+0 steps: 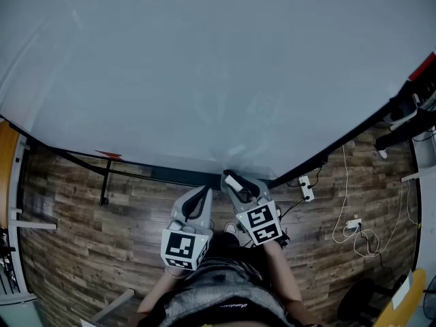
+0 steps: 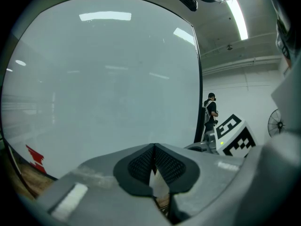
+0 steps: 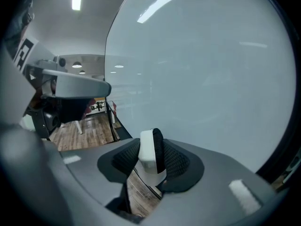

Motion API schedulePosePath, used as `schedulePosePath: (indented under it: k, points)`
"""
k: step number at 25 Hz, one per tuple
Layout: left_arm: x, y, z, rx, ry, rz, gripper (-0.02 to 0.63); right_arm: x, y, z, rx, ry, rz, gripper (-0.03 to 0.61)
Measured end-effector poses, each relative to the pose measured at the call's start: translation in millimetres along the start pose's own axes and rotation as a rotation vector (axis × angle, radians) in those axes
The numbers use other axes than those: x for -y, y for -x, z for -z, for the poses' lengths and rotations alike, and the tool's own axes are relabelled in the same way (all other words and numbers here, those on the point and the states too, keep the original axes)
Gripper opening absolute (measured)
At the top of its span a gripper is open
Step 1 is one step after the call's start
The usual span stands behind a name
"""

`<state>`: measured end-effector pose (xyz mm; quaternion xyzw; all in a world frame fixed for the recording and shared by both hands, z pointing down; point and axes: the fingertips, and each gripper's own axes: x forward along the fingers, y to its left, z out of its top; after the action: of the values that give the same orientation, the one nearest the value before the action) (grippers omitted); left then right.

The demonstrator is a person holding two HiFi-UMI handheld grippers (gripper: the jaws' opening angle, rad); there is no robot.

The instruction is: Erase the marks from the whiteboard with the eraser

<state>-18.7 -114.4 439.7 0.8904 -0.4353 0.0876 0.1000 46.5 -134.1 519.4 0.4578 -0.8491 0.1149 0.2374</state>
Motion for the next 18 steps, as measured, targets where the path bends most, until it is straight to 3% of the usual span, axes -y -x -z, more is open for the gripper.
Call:
schedulePosePath:
  k: [18]
  points:
    - [7.5,-6.2,8.2,-0.023,-0.006,0.014,0.0,3.5,27.2,-27.4,0.041,0.002,-0.02,0.155]
